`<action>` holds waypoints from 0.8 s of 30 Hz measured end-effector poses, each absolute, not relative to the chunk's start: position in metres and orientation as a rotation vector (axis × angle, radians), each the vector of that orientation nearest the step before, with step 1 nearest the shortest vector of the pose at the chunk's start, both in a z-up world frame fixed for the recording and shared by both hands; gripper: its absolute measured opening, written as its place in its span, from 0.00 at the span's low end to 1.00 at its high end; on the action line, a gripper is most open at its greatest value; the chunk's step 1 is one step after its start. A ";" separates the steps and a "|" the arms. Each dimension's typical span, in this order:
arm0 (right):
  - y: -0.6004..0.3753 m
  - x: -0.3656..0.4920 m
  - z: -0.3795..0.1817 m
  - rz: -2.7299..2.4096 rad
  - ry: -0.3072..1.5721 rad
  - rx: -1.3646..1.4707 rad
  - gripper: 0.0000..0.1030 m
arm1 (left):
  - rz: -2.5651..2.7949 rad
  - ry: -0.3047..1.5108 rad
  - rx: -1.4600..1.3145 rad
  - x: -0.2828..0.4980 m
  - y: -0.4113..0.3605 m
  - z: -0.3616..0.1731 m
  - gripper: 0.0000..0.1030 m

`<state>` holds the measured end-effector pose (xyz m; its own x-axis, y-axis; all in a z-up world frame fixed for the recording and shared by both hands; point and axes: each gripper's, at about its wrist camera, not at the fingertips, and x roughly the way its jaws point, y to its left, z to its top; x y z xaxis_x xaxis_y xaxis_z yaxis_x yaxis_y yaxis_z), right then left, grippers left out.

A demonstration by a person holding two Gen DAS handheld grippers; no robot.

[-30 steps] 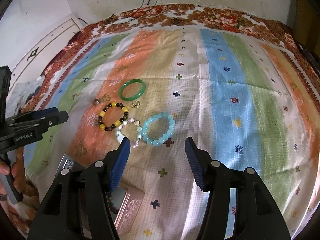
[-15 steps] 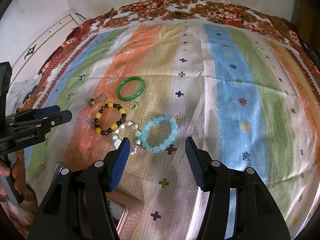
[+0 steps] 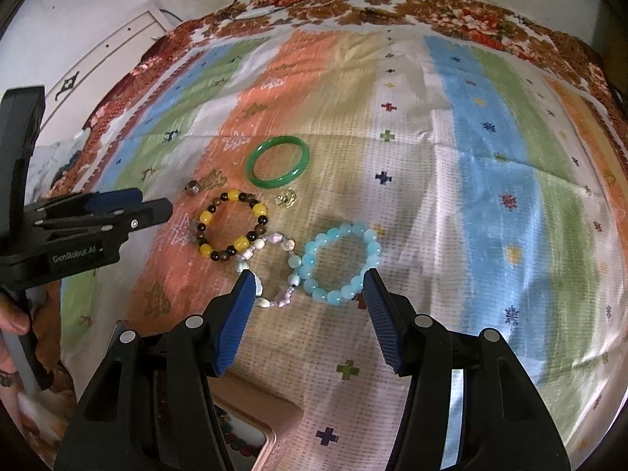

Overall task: Organize jewelry
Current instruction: 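Move left tool to yellow-black bracelet while right tool approaches light blue bracelet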

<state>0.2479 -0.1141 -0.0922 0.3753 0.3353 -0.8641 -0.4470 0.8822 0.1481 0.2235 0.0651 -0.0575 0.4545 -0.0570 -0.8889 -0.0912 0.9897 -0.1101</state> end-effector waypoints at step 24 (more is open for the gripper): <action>-0.105 0.282 -0.116 0.482 1.135 -0.093 0.55 | 0.032 1.176 -0.115 0.247 0.069 -0.085 0.56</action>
<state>0.2820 -0.1054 -0.1155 0.3316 0.3214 -0.8870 -0.4146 0.8942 0.1691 0.2473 0.0689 -0.0850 0.3846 -0.0348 -0.9224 -0.0853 0.9937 -0.0731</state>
